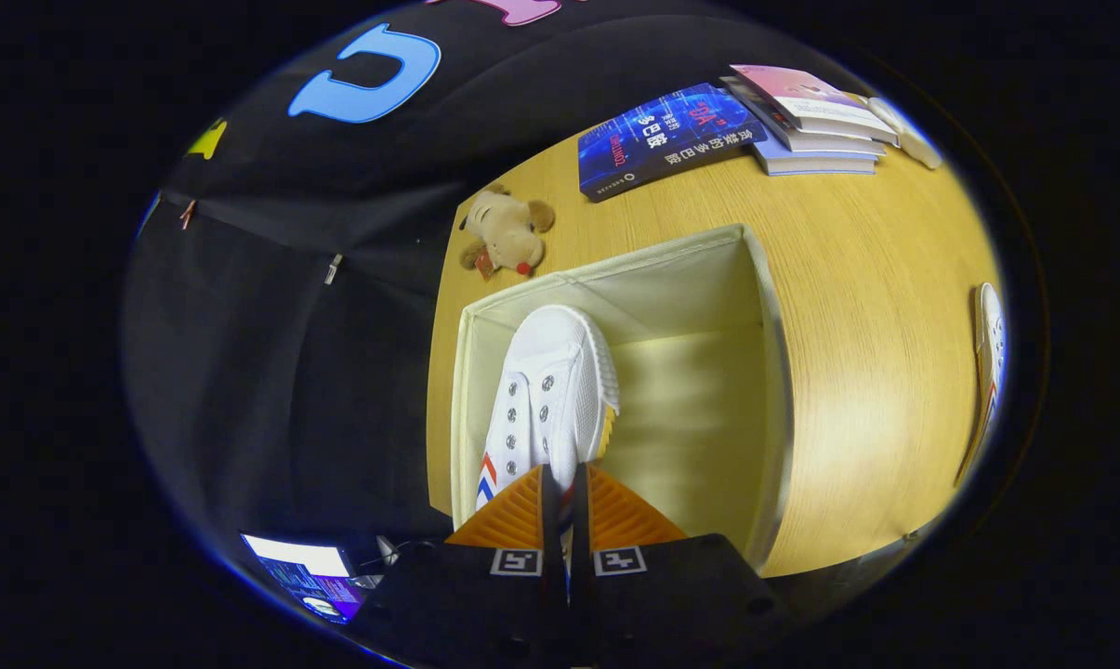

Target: Open the storage box then place both shoes into the box .Put the left shoe in first, then the right shoe, with the right side of both shoes facing outward in a uniform manner.

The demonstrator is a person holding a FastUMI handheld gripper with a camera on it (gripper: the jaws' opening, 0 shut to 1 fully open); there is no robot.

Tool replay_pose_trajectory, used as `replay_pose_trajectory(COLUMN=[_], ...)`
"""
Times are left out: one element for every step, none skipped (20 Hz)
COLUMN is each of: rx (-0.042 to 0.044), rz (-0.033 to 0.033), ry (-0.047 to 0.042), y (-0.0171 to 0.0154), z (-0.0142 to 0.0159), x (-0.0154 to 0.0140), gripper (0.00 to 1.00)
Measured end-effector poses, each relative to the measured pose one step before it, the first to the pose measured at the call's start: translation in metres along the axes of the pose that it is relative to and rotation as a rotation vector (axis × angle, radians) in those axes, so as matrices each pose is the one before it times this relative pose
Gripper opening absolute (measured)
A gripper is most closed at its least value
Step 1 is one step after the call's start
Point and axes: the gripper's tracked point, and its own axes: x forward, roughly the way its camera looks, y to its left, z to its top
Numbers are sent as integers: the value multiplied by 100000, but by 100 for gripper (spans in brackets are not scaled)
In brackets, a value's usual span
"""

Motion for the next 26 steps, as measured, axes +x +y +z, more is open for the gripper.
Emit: replay_pose_trajectory(rx=[84, 555, 438, 743, 1069, 691, 334, -254, -527, -710, 501, 1672, 3789, 2606, -24, -377, 51, 23, -235, -116, 157, 372, 124, -62, -477, -921], rz=[-447, 333, 286, 764, 623, 388, -258, -92, -237, -799, 816, 2506, 5531, 3422, 1319, 144, -111, -2, 151, 767, 899, 1491, 667, 89, 280, 132], ry=[1059, 494, 564, 381, 376, 665, 527, 260, -161, 134, 172, -523, -1198, -1048, -875, -879, -688, -568, -538, -420, -757, -932, -1356, -1365, -1543, -1826], y=[-205, 75, -46, 71, 90, 48, -91, -4, -20, -336, 94, 396, 1309, 707, 278, -30, -238, -108, -96, 15, 20, 178, -6, -227, -208, -342], z=[-221, -168, -242, -85, -133, -52, -29, -74, -78, 13, -6, 112, 675, 277, 600, 369, 123, 230, 177, 214, 242, 312, 431, 474, 580, 678], x=[290, 311, 177, 206, 163, 138, 148, -116, 198, -102, 29, -36, -416, 299, -561, -244, -156, -300, -314, -379, -459, -635, -782, -906, -1075, -1230], gripper=[5, 5, 7, 7, 7, 7, 7, 7, 10, 10, 11, 15, 20, 16, 19, 28, 36, 42, 46, 52, 65, 72, 79, 79, 79, 79])
